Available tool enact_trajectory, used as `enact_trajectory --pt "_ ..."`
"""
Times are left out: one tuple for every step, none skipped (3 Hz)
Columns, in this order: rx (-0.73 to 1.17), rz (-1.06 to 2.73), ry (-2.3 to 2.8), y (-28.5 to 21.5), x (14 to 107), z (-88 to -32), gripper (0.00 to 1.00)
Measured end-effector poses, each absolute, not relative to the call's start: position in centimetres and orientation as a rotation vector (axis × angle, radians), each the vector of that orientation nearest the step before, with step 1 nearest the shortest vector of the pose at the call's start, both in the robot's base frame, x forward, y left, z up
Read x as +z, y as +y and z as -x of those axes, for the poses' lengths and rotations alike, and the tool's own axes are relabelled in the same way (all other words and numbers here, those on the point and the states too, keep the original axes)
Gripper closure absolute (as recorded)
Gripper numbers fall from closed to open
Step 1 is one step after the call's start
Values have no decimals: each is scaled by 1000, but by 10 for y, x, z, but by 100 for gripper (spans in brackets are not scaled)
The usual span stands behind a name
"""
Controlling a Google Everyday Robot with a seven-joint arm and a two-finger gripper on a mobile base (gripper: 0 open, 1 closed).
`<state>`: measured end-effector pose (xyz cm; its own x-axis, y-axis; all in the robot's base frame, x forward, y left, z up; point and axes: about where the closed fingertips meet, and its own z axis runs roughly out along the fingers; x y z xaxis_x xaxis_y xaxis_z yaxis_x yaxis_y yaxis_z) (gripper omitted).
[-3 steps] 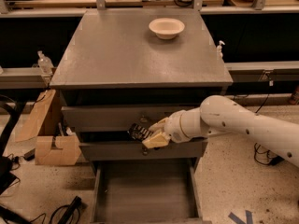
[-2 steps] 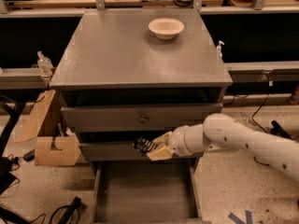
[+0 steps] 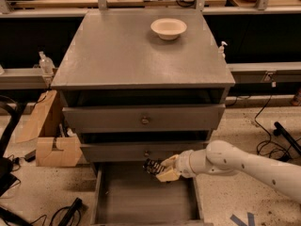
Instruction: Place rxbar chocolate into bottom drawer
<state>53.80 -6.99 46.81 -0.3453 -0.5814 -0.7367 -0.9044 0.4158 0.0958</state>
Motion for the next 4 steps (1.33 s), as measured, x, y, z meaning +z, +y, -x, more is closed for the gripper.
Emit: enact_trajectory --pt "631 1268 2097 -81 415 -547 100" --pt "590 1256 2141 -91 348 -564 100" --pt "590 1237 2161 -98 301 -566 100" --pt "599 1231 2167 -97 293 -565 87"
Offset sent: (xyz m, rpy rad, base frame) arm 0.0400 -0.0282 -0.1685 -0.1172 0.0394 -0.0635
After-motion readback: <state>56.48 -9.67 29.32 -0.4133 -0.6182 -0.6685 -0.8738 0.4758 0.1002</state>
